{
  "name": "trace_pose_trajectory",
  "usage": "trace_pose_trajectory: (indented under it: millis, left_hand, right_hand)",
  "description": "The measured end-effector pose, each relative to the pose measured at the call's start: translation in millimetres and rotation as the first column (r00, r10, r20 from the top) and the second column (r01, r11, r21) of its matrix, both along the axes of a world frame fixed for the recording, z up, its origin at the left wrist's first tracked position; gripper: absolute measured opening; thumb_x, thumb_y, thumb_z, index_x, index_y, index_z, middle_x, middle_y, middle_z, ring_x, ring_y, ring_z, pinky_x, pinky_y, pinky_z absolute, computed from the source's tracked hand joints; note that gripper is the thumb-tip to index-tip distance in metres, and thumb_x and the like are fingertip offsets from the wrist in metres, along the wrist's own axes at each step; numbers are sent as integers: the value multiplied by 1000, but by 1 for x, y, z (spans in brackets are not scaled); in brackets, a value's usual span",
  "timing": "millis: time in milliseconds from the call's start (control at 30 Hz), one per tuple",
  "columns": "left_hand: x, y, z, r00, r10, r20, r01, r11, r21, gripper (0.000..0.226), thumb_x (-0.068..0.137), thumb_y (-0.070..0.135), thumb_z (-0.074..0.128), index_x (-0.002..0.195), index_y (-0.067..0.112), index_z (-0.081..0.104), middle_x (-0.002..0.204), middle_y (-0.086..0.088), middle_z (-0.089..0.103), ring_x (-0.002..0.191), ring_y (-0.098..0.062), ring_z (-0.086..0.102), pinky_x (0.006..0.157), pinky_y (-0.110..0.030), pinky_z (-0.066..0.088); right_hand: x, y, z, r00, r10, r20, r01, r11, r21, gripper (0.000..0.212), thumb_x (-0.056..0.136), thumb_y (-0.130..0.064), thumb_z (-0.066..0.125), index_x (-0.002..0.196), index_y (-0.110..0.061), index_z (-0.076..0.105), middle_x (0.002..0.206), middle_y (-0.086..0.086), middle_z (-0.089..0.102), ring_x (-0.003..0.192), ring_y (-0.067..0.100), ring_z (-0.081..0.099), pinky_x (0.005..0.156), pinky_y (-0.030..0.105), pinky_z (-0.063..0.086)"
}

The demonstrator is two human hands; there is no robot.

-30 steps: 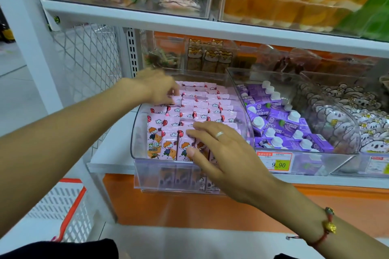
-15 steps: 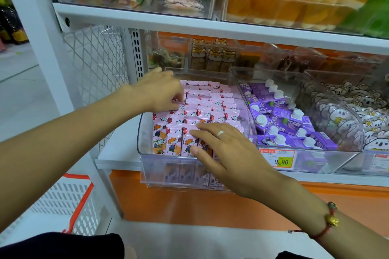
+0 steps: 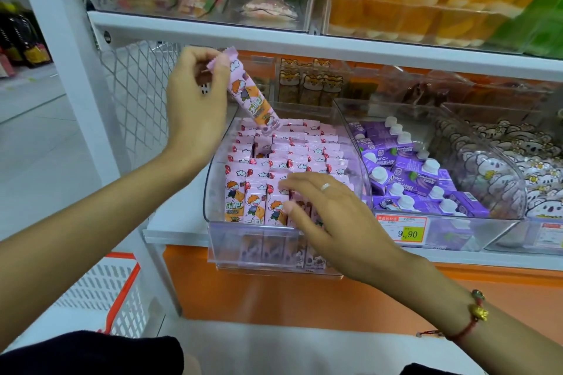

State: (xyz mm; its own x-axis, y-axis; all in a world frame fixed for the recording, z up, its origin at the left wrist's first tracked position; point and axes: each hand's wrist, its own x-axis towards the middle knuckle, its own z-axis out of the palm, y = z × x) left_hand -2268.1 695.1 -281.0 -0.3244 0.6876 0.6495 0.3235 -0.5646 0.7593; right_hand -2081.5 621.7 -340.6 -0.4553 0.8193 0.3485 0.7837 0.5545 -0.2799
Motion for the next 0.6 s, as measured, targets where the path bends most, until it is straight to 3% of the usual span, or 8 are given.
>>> trace_pose_trajectory:
  millis: [67,167,233,333,433,533,600]
  left_hand:
    - [8,-24,-1,996,-61,62,60,998,24,9,98,24,51,90,22,53,84,6,59,82,-9,58,86,-44,54]
    - [25,-57,-7,980,-178,89,179,984,-8,7,96,26,55,90,26,58,86,8,65,87,-9,64,86,-38,56]
    - [35,-71,-10,967,-225,116,230,973,-35,6,94,27,59,89,27,63,79,14,67,80,-2,64,79,-28,56]
    - [46,-82,-17,927,-311,209,338,935,-109,8,92,24,61,93,21,68,84,6,72,81,-4,67,75,-25,55]
    - [50,-87,-29,891,-377,252,422,892,-161,10,92,24,59,96,26,68,92,10,73,90,-2,67,83,-25,56]
    - [48,-88,-43,875,-433,216,473,860,-191,17,95,18,55,106,28,63,103,19,68,101,2,63,83,-23,54]
    - [49,-89,-51,890,-434,137,455,858,-238,23,91,11,61,106,28,61,103,15,66,97,3,61,76,-15,51]
  right_hand:
    - [-2,-4,5,979,-9,-206,8,1000,-4,39,97,-40,44,134,-28,45,130,-13,49,121,3,41,95,16,34]
    - [-4,-13,14,900,-75,-430,73,997,-23,55,87,-54,48,136,-35,35,124,-19,43,116,-5,39,89,5,32]
    - [-1,-17,23,873,-103,-477,124,992,14,61,82,-57,51,137,-36,36,122,-15,42,114,-3,40,90,9,34]
    - [4,-24,33,869,-46,-493,65,998,21,43,86,-47,56,127,-35,48,110,-15,51,105,-1,50,87,16,41]
    - [4,-27,31,823,-61,-564,-8,993,-118,19,89,-32,62,106,-34,55,94,-17,58,86,3,58,75,17,48]
    - [9,-21,27,627,-257,-735,-87,915,-395,17,87,-27,63,103,-25,58,81,-15,59,74,1,62,73,20,52]
    - [15,-16,26,508,-372,-776,-149,850,-505,12,89,-24,61,100,-19,58,69,-16,61,70,-2,61,69,18,54]
